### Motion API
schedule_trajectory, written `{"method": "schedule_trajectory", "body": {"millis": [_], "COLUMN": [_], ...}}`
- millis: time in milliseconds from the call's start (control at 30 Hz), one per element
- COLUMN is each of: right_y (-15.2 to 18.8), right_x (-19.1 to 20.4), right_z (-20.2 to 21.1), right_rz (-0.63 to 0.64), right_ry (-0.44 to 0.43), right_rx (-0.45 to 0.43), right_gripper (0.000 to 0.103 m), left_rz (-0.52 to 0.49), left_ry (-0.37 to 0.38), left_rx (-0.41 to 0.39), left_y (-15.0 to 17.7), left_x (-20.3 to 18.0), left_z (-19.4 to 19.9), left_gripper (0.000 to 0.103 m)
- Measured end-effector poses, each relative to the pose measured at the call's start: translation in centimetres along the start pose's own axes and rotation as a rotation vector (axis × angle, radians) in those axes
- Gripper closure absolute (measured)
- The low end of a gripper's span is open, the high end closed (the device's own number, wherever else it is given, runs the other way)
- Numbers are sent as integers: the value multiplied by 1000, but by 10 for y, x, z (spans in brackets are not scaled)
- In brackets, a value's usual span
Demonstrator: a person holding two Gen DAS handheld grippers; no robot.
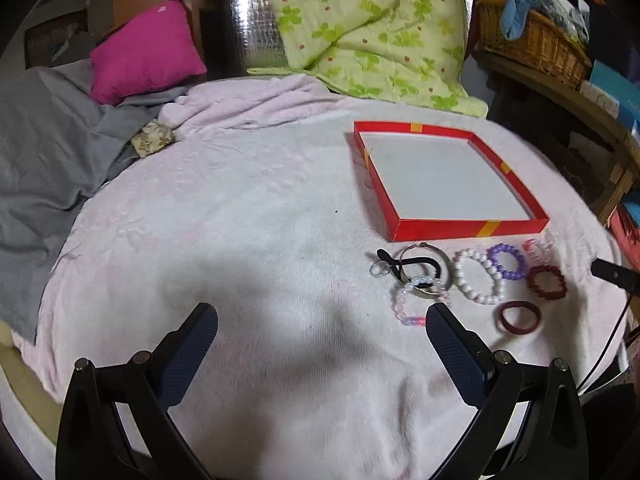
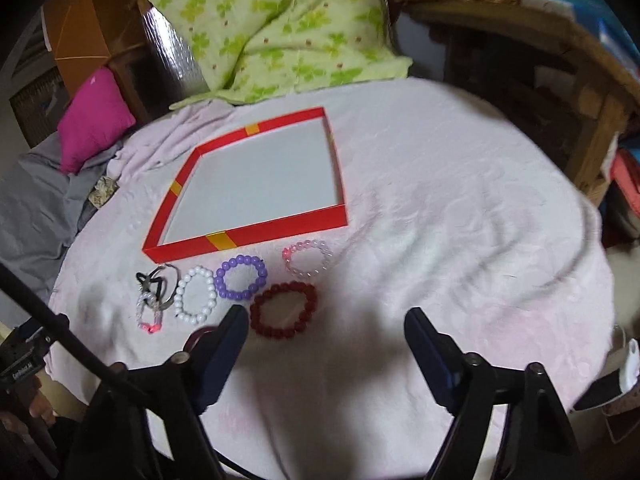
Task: Organize jewelry
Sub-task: 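Grasp the red bead bracelet with the right gripper while the left grasps the pink-white bracelet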
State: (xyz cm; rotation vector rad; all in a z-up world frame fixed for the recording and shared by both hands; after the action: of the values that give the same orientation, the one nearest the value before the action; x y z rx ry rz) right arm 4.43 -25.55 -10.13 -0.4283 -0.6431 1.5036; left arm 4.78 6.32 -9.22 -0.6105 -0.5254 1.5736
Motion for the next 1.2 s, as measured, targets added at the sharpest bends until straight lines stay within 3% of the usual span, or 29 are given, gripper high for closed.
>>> {"method": "schedule_trajectory", "body": {"millis": [133,267,333,400,500,600,1000,1200], "right_y": [4,21,21,19,19,18,13,9], "right_x": [12,1,-4,-3,1,11,-1,2], "right_z": [-37,-62,-63,-63,-63,-57,-47,-45], "right_rz": [24,24,-5,9,78,148,25,-1], "right_ry": [-33,49,40,48,96,151,113,89], "right_rx": [86,161,152,135,135,106,69,52], "right_gripper": [36,60,62,82,91,92,93,93], "left_rz": [-46,-63,-84,-116,-127,-118,-104,-87], "left_ry": [-7,7,-10,-37,-35,1,34,101], "left_rx": [18,31,45,48,50,61,82,195], "left_y": [0,6,10,11,11,11,9,21], "left_x": [-5,-9,-12,-15,-20,-26,-45,-56], "left_z": [-24,-42,-51,-56,-57,-58,-67,-85], "left_gripper": [0,0,0,0,0,0,1,30]}}
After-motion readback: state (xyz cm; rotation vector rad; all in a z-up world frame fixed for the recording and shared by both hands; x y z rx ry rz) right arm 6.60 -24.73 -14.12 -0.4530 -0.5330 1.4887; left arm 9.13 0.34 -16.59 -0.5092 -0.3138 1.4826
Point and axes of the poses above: each gripper's, at about its wrist camera, not at the fingertips, and z roughly against the way its jaws point, x to its left, y to its underside, the point moved 8 cm from there along -z, roughly the way its jaws point, and after that the axes turned 8 degrees about z, right-handed, at the moved point
